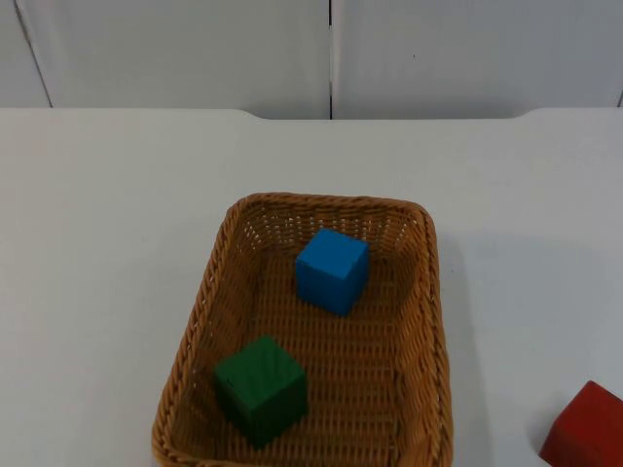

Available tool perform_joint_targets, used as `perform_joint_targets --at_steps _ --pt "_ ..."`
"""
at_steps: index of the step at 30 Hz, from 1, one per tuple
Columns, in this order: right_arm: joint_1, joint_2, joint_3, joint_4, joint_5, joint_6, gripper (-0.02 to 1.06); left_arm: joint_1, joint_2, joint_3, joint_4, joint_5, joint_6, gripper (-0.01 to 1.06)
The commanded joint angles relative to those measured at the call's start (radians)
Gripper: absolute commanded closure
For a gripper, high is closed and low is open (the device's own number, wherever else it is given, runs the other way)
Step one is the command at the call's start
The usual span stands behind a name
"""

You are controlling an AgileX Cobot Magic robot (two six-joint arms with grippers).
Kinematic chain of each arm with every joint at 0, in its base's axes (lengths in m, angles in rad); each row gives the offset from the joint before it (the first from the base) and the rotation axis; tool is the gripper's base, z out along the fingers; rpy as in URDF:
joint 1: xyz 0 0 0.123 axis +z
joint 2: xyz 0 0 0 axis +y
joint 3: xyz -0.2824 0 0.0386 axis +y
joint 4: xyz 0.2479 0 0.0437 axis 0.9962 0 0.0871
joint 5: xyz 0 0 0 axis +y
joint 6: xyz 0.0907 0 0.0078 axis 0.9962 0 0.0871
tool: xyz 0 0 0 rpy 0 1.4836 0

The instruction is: Pick up one cube with each hand and place exactly two cubes into the same basket, leaving the remaining cube outside.

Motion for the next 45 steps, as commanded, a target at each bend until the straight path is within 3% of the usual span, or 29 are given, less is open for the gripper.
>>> perform_joint_targets --at_steps 1,14,32,45 --pt "0.003 -0.004 0.002 -0.005 -0.003 0.003 -0.01 -0.003 -0.004 0.006 0.008 -0.011 -0.007 0.0" --pt "-0.02 -0.004 0.002 -0.005 -0.003 0.003 -0.01 -0.003 -0.004 0.006 0.008 -0.011 -0.007 0.0" --pt "-0.34 -0.004 0.002 -0.006 -0.003 0.003 -0.01 -0.003 -0.004 0.006 0.008 -0.011 -0.007 0.0" --pt "-0.509 -0.004 0.002 -0.006 -0.005 0.003 -0.01 -0.005 -0.004 0.006 0.008 -0.011 -0.007 0.0"
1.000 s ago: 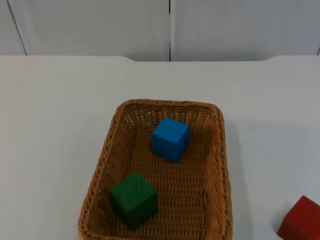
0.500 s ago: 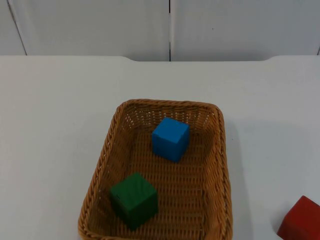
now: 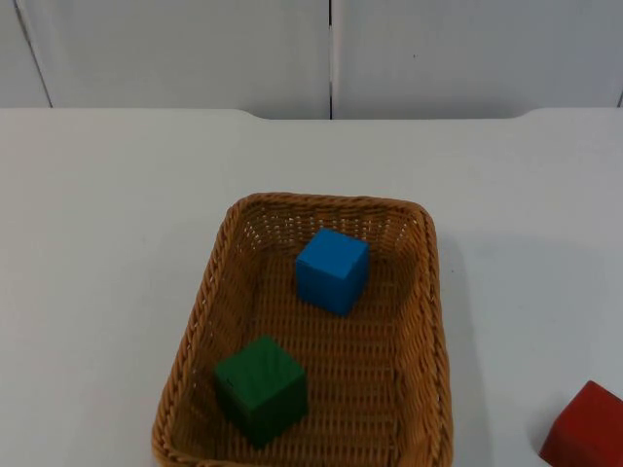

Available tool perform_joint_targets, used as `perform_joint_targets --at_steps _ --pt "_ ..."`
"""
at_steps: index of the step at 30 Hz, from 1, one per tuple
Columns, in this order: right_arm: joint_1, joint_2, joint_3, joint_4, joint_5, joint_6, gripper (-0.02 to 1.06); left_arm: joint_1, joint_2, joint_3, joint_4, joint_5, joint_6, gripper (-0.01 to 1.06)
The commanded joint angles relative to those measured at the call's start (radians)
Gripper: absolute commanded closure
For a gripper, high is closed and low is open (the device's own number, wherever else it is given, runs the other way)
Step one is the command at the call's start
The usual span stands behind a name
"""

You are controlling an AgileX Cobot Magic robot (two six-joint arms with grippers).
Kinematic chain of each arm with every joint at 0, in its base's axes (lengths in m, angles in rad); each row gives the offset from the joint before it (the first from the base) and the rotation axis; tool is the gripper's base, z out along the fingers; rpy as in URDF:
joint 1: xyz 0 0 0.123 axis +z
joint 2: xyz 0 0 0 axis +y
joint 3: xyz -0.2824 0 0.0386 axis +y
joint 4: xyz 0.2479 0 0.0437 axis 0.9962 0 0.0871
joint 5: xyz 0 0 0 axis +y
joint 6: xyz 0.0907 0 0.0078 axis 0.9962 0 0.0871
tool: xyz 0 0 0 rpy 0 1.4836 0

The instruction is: Pick up one cube with each hand and place exactly two cubes into the same basket, leaving the remaining cube outside.

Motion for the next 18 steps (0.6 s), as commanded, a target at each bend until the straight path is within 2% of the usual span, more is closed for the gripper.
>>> perform_joint_targets --at_steps 1,8,18 --pt "-0.021 -0.004 0.002 -0.006 -0.005 0.003 -0.01 -0.005 -0.004 0.006 0.008 -0.011 -0.007 0.0" --pt "-0.069 -0.004 0.002 -0.006 -0.005 0.003 -0.01 -0.005 -0.004 0.006 0.008 -0.011 -0.007 0.0" --pt "-0.069 -0.004 0.002 -0.004 -0.005 0.003 -0.01 -0.005 -0.004 0.006 0.008 -0.011 -0.007 0.0"
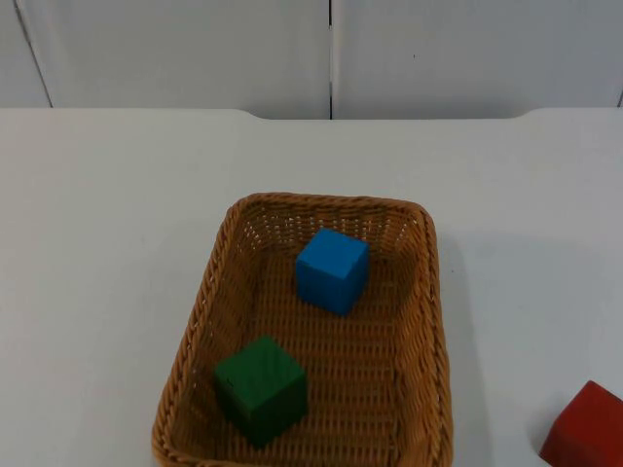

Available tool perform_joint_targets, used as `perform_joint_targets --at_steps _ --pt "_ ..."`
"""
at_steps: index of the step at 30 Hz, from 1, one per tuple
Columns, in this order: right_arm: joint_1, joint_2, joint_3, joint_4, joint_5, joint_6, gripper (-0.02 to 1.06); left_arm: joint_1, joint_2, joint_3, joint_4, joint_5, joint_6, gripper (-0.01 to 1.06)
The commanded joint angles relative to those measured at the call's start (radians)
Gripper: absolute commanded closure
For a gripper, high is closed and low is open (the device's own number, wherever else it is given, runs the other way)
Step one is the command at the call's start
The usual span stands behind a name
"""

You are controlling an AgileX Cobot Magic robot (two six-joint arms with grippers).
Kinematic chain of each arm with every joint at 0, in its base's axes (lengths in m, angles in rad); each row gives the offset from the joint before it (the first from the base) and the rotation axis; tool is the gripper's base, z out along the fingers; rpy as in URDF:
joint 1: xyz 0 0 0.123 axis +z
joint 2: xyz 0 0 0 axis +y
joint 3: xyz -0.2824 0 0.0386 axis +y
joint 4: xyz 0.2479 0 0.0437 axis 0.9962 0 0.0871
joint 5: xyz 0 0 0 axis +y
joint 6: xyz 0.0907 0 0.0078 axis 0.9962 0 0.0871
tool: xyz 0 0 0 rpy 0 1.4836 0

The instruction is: Pick up one cube with each hand and place exactly two cubes into the same basket, leaving the remaining cube outside.

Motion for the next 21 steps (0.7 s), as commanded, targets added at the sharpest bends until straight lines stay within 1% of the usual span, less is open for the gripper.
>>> perform_joint_targets --at_steps 1,13,16,17,21 --pt "-0.006 -0.004 0.002 -0.004 -0.005 0.003 -0.01 -0.005 -0.004 0.006 0.008 -0.011 -0.007 0.0" --pt "-0.006 -0.004 0.002 -0.004 -0.005 0.003 -0.01 -0.001 -0.004 0.006 0.008 -0.011 -0.007 0.0" --pt "-0.006 -0.004 0.002 -0.004 -0.005 0.003 -0.01 0.034 -0.004 0.006 0.008 -0.011 -0.007 0.0" --pt "-0.006 -0.004 0.002 -0.004 -0.005 0.003 -0.01 0.034 -0.004 0.006 0.008 -0.011 -0.007 0.0" --pt "-0.006 -0.004 0.002 -0.004 -0.005 0.003 -0.01 0.121 -0.004 0.006 0.008 -0.011 -0.007 0.0"
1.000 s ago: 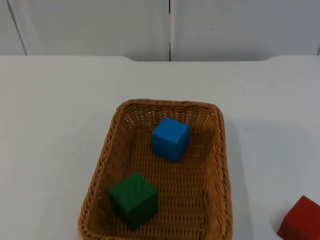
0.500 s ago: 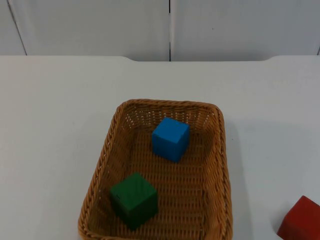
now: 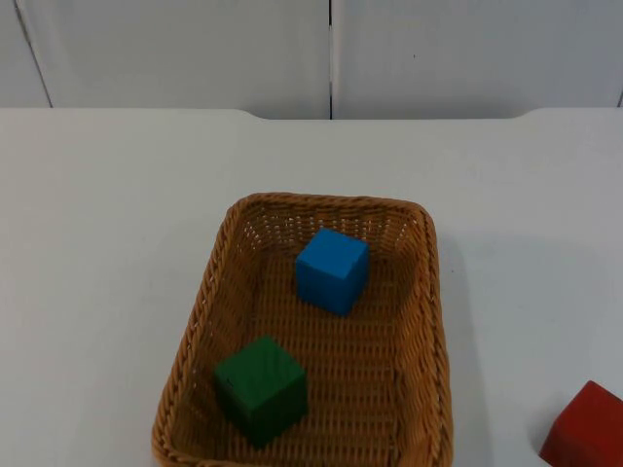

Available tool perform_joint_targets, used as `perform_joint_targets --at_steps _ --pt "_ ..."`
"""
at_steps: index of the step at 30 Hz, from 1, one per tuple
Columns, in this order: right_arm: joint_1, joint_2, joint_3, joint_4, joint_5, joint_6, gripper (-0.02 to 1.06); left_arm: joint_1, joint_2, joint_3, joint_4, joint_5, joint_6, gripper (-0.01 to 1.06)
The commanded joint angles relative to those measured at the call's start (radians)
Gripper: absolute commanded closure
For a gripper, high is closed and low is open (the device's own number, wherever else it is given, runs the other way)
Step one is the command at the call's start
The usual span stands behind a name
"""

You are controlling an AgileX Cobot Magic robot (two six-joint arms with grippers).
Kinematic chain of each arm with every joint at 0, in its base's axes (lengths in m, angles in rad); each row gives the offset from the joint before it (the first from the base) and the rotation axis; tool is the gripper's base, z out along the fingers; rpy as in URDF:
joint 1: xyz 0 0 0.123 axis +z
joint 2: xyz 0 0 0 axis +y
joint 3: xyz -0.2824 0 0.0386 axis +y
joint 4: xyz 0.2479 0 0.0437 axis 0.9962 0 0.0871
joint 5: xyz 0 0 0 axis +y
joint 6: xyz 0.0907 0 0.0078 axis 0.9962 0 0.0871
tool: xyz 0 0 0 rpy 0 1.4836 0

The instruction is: Pick up one cube with each hand and place exactly two cubes into the same basket, leaving the remaining cube outside.

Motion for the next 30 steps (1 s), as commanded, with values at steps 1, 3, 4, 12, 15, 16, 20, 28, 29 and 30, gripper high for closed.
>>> perform_joint_targets --at_steps 1,3,4,12,15,16,20,28,29,30 --pt "-0.006 -0.004 0.002 -0.004 -0.005 0.003 -0.01 0.069 -0.004 0.006 0.008 -0.011 -0.007 0.0" --pt "-0.006 -0.004 0.002 -0.004 -0.005 0.003 -0.01 0.09 -0.004 0.006 0.008 -0.011 -0.007 0.0" --pt "-0.006 -0.004 0.002 -0.004 -0.005 0.003 -0.01 0.114 -0.004 0.006 0.008 -0.011 -0.007 0.0" --pt "-0.006 -0.004 0.002 -0.004 -0.005 0.003 -0.01 0.25 -0.004 0.006 0.008 -0.011 -0.007 0.0" --pt "-0.006 -0.004 0.002 -0.004 -0.005 0.003 -0.01 0.304 -0.004 0.006 0.008 -0.011 -0.007 0.0" --pt "-0.004 -0.004 0.002 -0.004 -0.005 0.003 -0.01 0.332 -0.004 0.006 0.008 -0.011 -0.007 0.0" --pt "-0.004 -0.004 0.002 -0.006 -0.005 0.003 -0.01 0.384 -0.004 0.006 0.008 -0.011 -0.007 0.0" --pt "-0.004 -0.004 0.002 -0.006 -0.005 0.003 -0.01 0.493 -0.004 0.006 0.008 -0.011 -0.007 0.0" --pt "-0.004 -0.004 0.002 -0.006 -0.005 0.003 -0.01 0.507 -0.004 0.006 0.008 -0.011 -0.007 0.0" --pt "-0.004 -0.004 0.002 -0.006 -0.005 0.003 -0.01 0.52 -0.004 0.006 0.008 -0.011 -0.007 0.0"
